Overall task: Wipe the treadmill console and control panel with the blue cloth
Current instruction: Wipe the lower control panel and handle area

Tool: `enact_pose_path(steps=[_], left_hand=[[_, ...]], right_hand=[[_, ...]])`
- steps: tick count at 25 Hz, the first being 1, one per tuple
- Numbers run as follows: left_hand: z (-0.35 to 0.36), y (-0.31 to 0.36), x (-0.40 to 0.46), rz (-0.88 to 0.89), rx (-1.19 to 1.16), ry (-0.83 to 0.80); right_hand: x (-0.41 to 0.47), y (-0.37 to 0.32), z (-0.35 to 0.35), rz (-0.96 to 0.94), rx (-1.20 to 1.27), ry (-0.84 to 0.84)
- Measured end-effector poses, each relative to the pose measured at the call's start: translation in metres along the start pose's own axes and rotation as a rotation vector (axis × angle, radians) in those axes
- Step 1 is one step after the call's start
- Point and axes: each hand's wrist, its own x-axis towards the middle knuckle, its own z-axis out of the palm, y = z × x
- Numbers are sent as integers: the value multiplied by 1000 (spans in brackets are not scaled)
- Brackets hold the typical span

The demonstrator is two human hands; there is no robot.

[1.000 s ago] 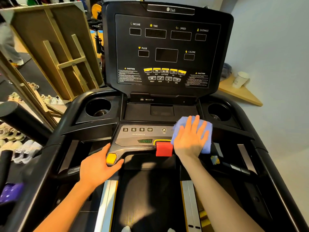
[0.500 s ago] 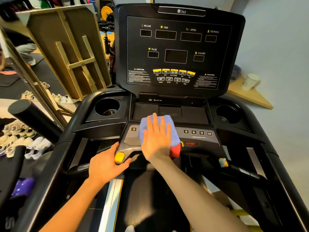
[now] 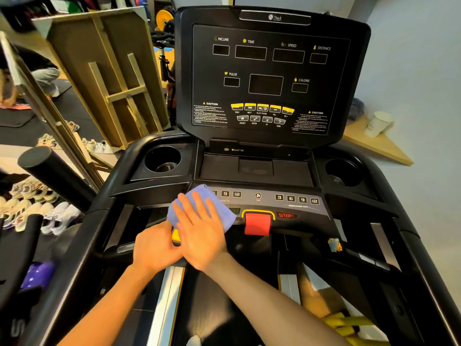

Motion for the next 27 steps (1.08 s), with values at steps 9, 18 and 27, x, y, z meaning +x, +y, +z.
enact_pose_path(steps=[9, 18, 27], left_hand=[[13, -15, -2, 49, 17, 14], [22, -30, -3, 12, -378, -84], [16, -19, 3, 40, 19, 7]], right_hand=[[-21, -11, 6, -106, 151, 77], [-38, 23, 13, -386, 227, 229], [-71, 102, -18, -502, 77, 113]])
